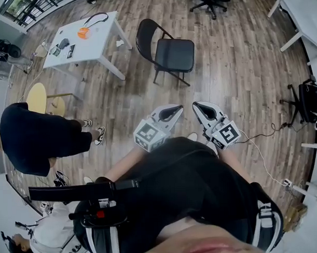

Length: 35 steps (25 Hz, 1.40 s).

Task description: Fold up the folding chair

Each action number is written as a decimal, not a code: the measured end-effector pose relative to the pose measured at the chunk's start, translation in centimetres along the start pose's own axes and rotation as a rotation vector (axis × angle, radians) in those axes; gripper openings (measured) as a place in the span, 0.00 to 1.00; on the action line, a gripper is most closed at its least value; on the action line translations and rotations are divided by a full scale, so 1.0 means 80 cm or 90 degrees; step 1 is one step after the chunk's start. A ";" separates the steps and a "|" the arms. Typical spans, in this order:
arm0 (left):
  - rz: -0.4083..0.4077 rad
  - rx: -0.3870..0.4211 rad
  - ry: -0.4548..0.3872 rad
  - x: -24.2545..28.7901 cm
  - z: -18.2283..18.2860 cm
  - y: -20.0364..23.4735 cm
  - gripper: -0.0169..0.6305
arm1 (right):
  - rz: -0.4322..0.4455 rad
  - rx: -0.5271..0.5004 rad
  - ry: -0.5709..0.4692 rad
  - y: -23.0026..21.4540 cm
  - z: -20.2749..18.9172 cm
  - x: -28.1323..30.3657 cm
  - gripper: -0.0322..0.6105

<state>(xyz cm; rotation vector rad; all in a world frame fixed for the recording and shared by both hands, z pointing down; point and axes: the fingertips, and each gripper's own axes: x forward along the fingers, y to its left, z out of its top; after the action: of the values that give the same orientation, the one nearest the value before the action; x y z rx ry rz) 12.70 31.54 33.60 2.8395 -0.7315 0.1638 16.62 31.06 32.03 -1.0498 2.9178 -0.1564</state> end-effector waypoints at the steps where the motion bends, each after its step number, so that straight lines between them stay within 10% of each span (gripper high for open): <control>1: 0.003 0.001 0.001 0.007 0.001 -0.001 0.04 | 0.003 -0.001 -0.001 -0.006 0.001 -0.003 0.07; 18: 0.046 0.005 0.030 0.079 0.002 0.021 0.04 | 0.050 0.032 0.011 -0.081 -0.009 -0.005 0.07; 35: -0.012 0.000 -0.018 0.077 0.038 0.250 0.04 | 0.013 0.007 0.058 -0.149 -0.012 0.211 0.07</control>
<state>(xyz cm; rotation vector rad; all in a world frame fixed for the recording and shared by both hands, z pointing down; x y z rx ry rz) 8.46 10.88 34.99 2.8535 -0.7098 0.1199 11.14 11.24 34.28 -1.0382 3.0028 -0.2247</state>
